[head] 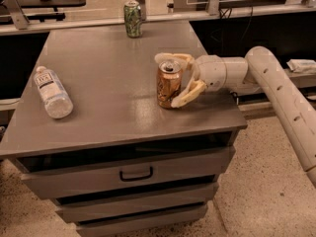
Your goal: Place orange can upright
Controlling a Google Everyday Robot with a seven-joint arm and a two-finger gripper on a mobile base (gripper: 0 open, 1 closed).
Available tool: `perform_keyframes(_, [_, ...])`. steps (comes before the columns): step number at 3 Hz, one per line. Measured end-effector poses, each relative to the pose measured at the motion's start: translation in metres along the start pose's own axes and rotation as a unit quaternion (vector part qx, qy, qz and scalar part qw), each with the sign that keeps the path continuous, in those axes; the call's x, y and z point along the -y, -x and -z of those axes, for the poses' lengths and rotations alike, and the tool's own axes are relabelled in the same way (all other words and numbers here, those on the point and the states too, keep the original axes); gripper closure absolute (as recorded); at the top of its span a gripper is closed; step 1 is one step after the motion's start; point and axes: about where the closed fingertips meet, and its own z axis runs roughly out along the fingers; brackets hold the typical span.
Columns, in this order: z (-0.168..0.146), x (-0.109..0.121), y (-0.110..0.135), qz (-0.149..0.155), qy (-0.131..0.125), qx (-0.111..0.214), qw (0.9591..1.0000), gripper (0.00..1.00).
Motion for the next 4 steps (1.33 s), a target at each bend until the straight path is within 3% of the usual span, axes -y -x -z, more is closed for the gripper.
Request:
perform_keyframes(1, [0.008,0.004,0.005,0.007,-0.002,-0.020,0.9998,0.00])
perform_keyframes(2, [0.029,0.015,0.024,0.027,-0.008,-0.069,0.9972,0.00])
perform_keyframes(3, [0.063,0.032,0.044,0.029,-0.022,-0.149,0.9882,0.00])
perform_keyframes(4, [0.089,0.044,0.063,0.048,-0.055,-0.165,0.9836,0.00])
